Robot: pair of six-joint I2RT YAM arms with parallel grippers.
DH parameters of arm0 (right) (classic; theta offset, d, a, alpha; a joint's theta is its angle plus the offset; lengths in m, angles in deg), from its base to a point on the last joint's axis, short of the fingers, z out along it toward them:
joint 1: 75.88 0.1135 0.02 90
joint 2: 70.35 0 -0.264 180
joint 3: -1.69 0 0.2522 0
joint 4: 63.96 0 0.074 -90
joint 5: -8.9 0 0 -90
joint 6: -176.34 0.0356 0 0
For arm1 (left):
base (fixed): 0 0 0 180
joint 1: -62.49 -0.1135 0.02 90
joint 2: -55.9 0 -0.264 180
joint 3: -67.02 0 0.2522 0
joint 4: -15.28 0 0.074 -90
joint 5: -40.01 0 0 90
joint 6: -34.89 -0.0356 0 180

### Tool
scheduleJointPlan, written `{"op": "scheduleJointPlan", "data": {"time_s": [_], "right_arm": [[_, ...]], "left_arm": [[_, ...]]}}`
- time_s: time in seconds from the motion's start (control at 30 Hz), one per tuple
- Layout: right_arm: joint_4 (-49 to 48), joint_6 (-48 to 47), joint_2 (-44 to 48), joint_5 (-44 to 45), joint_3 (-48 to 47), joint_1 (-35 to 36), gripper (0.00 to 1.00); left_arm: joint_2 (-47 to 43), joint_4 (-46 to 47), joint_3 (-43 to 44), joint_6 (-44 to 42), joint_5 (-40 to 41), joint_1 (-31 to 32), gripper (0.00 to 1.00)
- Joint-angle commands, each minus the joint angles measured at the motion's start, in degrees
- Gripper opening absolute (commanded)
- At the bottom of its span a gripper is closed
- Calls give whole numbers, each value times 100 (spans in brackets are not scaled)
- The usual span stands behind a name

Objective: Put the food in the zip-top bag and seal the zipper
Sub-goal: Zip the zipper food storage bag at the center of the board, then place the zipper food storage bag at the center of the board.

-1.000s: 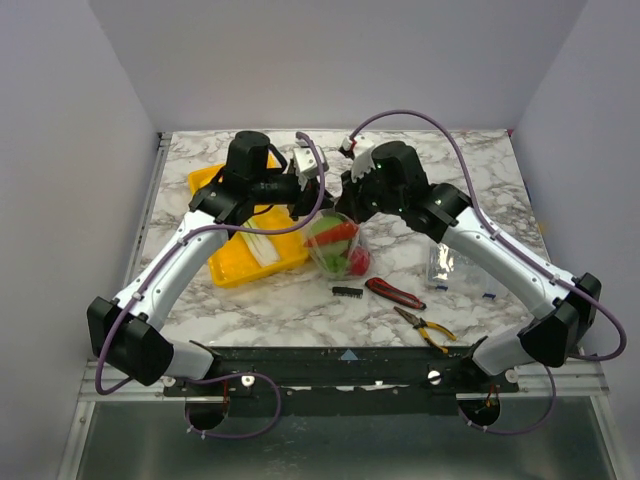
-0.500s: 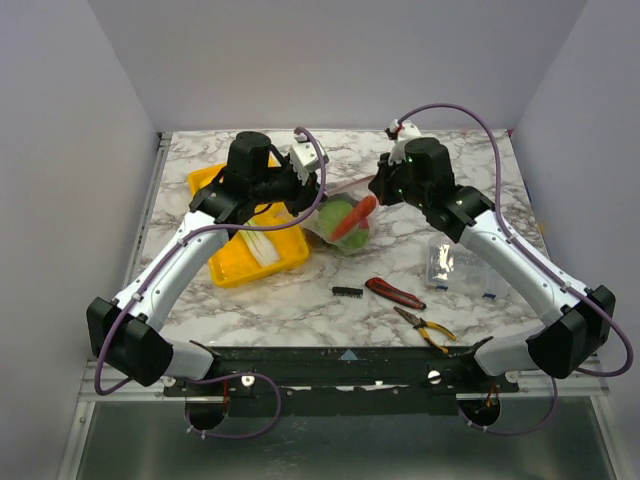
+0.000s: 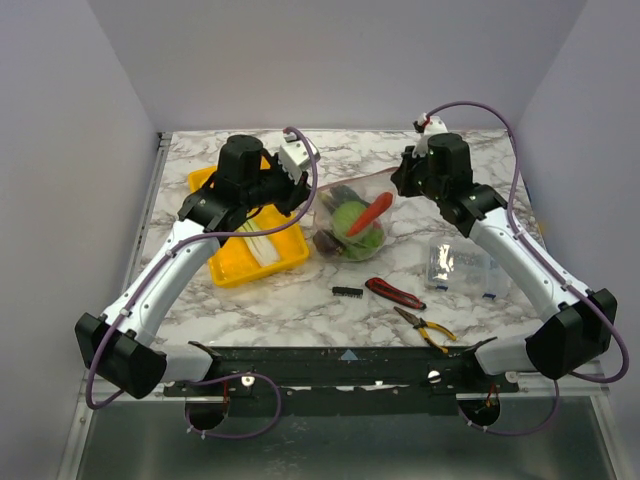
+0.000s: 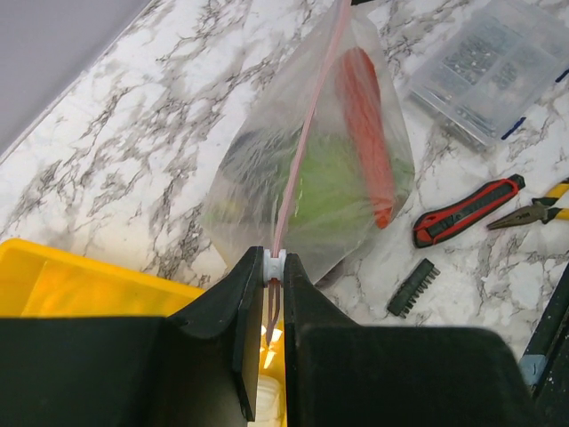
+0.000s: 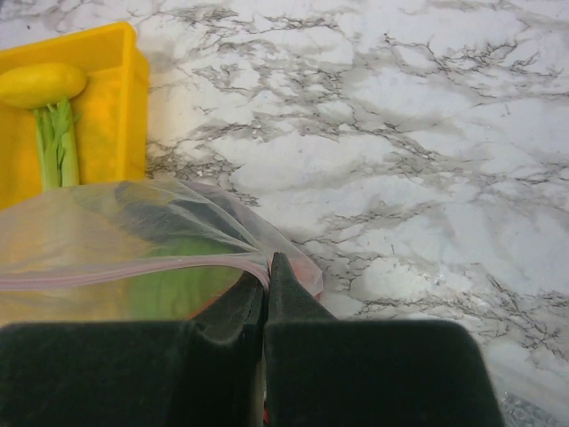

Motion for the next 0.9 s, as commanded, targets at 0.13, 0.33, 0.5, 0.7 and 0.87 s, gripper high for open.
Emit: {"op": "scheduleJointPlan", "data": {"time_s": [0.13, 0.33, 0.5, 0.7, 0.87], "right_arm": [[-216, -48, 69, 616, 33, -472, 0], [-264, -154, -44, 262, -111, -500, 0], [-730, -66, -150, 176, -34, -500, 0], [-655, 334, -914, 964, -867, -606, 0], [-451, 567, -1649, 1358, -1894, -1180, 0]], "left_arm": [[-232, -463, -51, 100, 732, -141, 0], [-208, -389, -13, 256, 784, -149, 15], [-462, 16, -39, 644, 809, -149, 43], [-953, 461, -219, 1129, 990, -149, 50], [-1321, 609, -577, 1431, 738, -141, 50]]}}
